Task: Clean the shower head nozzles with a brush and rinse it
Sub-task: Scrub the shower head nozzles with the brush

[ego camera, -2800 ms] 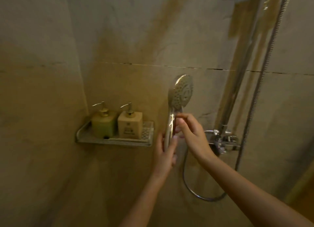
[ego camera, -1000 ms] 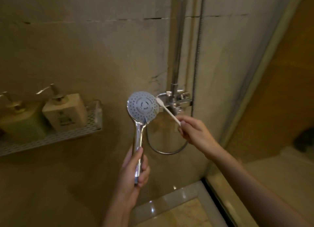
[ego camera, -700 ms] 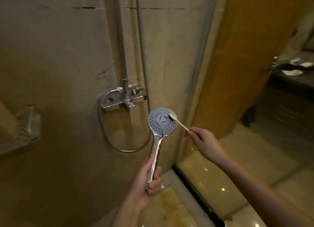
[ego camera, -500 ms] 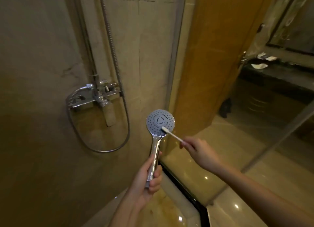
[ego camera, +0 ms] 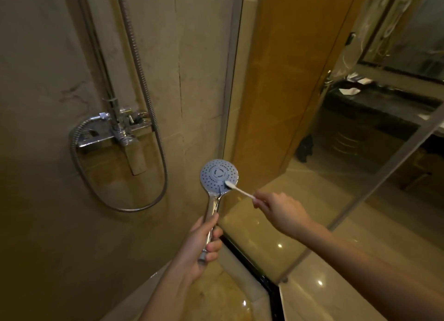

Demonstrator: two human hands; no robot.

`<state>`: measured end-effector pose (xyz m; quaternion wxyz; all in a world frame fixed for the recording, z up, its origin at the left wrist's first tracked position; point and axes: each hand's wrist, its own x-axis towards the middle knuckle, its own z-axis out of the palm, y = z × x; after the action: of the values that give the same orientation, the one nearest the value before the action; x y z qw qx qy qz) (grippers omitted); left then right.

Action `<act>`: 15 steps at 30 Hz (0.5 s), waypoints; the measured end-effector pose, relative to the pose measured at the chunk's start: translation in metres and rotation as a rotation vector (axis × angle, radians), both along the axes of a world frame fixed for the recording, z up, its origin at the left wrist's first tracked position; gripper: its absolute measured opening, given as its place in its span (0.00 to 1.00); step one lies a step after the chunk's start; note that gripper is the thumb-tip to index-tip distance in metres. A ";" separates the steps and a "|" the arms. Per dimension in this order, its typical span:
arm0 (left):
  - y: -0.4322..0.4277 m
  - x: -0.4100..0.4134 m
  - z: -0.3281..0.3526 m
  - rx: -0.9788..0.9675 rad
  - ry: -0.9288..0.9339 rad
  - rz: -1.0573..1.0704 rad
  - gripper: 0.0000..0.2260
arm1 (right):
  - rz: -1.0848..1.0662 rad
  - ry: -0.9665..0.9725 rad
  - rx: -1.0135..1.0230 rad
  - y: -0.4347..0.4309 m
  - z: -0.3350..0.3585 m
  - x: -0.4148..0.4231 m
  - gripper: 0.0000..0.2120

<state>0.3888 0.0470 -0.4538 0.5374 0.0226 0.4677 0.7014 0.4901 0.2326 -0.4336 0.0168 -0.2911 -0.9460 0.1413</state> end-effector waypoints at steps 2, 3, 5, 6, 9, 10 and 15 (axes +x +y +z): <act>-0.004 -0.002 0.003 0.014 0.024 -0.007 0.04 | -0.074 0.005 -0.009 0.013 0.000 0.001 0.12; -0.005 -0.002 0.006 0.038 0.036 -0.022 0.06 | -0.080 -0.039 0.004 0.017 -0.002 0.001 0.12; -0.006 -0.001 0.017 0.100 0.120 -0.070 0.12 | -0.017 -0.162 0.016 0.009 -0.014 0.000 0.12; -0.005 -0.002 0.024 0.126 0.182 -0.098 0.15 | 0.002 -0.152 -0.004 0.003 -0.021 -0.001 0.12; 0.001 -0.006 0.036 0.175 0.238 -0.109 0.18 | -0.124 0.244 -0.298 0.004 -0.018 -0.007 0.10; 0.002 -0.007 0.037 0.181 0.224 -0.098 0.18 | -0.179 0.385 -0.392 0.009 -0.009 -0.008 0.10; 0.015 -0.015 0.036 0.154 0.067 -0.010 0.11 | -0.102 0.678 -0.386 0.007 0.031 -0.005 0.21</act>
<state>0.3739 0.0615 -0.4175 0.5216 0.0896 0.4298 0.7316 0.4853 0.2399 -0.4028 0.2803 -0.2722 -0.8273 0.4037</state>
